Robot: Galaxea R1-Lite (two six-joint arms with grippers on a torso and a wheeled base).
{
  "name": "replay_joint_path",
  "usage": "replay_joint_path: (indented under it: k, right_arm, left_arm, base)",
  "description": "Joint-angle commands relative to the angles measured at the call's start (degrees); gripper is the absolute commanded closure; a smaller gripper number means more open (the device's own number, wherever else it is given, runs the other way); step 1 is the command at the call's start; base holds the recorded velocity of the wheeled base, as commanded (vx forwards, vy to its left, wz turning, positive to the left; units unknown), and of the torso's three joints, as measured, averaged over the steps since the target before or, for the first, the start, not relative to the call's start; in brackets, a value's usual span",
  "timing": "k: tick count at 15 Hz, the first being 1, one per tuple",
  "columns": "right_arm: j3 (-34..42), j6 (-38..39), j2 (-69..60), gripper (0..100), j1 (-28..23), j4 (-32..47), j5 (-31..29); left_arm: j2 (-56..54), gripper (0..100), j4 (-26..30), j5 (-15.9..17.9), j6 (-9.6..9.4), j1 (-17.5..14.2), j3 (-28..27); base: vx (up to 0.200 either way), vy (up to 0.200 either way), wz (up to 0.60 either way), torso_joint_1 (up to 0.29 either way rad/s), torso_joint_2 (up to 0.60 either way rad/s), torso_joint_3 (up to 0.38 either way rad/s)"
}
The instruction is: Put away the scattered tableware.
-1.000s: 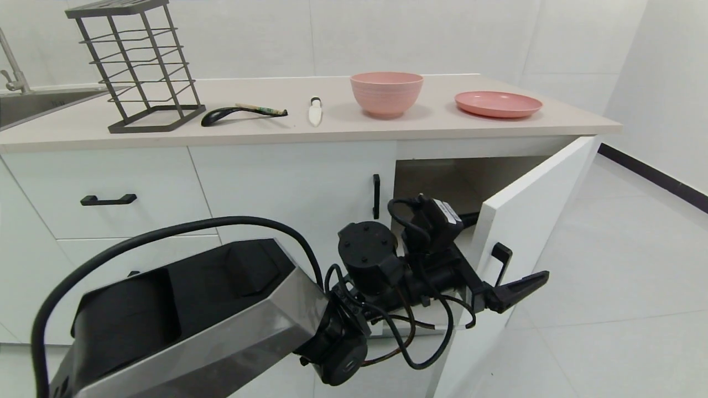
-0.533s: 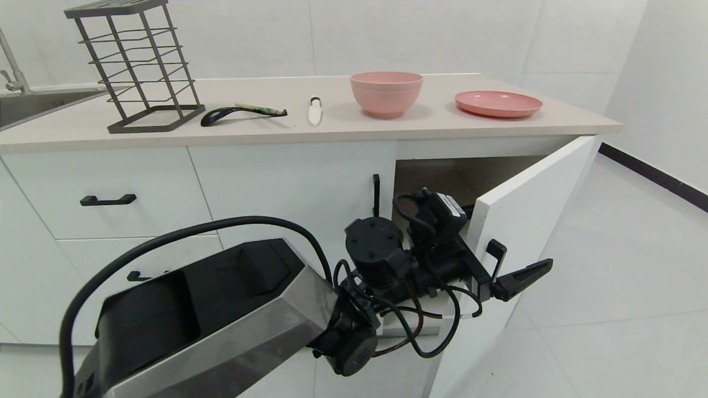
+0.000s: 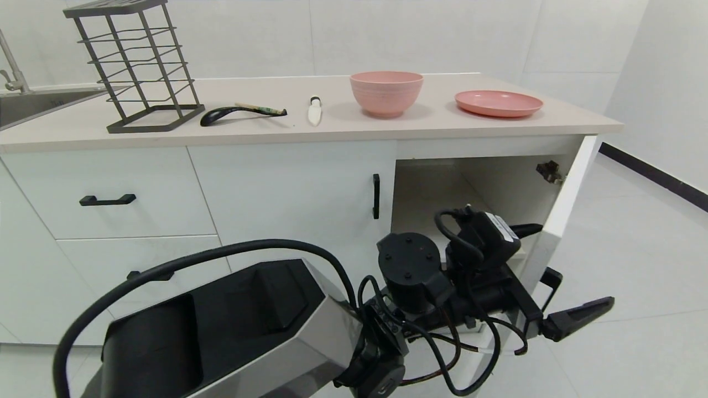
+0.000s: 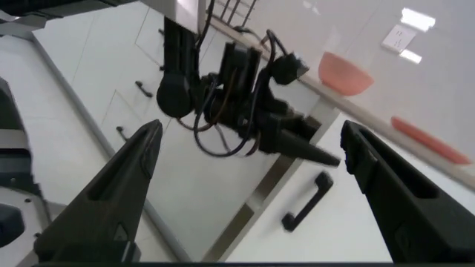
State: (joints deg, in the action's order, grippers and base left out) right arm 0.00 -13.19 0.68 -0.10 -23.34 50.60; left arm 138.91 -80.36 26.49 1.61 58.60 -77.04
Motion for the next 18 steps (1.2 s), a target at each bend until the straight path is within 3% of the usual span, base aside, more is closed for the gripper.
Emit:
replay_joint_path:
  k: [1,3,6,8,10,11,13,15,16,18]
  right_arm:
    - [0.0,0.2,0.2,0,0.0,-2.8,0.0]
    - [0.0,0.4,0.2,0,0.0,-6.3,0.0]
    - [-1.1,0.5,0.2,0,0.0,-11.0,0.0]
    - [-2.3,0.5,0.2,0,0.0,-12.3,0.0]
    - [-2.9,0.5,0.2,0,0.1,-13.5,0.0]
    - [-2.8,0.5,0.2,0,0.1,-13.6,0.0]
    - [-2.4,0.5,0.2,0,0.1,-13.6,0.0]
    - [-1.1,0.4,0.2,0,0.1,-13.5,0.0]
    - [-0.5,0.4,0.2,0,0.1,-13.4,0.0]
    - [0.0,0.4,0.2,0,0.1,-10.9,0.0]
  left_arm:
    - [1.1,0,1.9,0.0,0.06,1.8,-3.1]
    - [3.6,0,4.5,0.0,0.06,3.6,-7.9]
    - [8.7,0,12.1,1.0,0.32,10.7,-19.1]
    - [12.5,0,14.5,1.1,0.32,13.0,-23.7]
    - [11.9,0,13.8,0.9,0.5,10.7,-24.5]
    - [9.7,0,12.5,0.9,0.5,7.8,-23.6]
    - [3.2,0,10.3,0.9,0.41,1.9,-17.0]
    - [-8.7,0,4.8,0.9,0.15,-3.6,0.7]
    - [-12.6,0,3.0,0.9,0.06,-4.6,6.6]
    - [-25.8,0,-1.5,0.7,-0.03,-7.9,25.7]
  base:
    - [0.0,0.0,0.0,0.0,0.0,0.0]
    - [0.0,0.0,0.0,0.0,0.0,0.0]
    - [0.0,0.0,0.0,0.0,0.0,0.0]
    - [0.0,0.0,0.0,0.0,0.0,0.0]
    - [0.0,0.0,0.0,0.0,0.0,0.0]
    - [0.0,0.0,0.0,0.0,0.0,0.0]
    - [0.0,0.0,0.0,0.0,0.0,0.0]
    - [0.0,0.0,0.0,0.0,0.0,0.0]
    - [0.0,0.0,0.0,0.0,0.0,0.0]
    - [0.0,0.0,0.0,0.0,0.0,0.0]
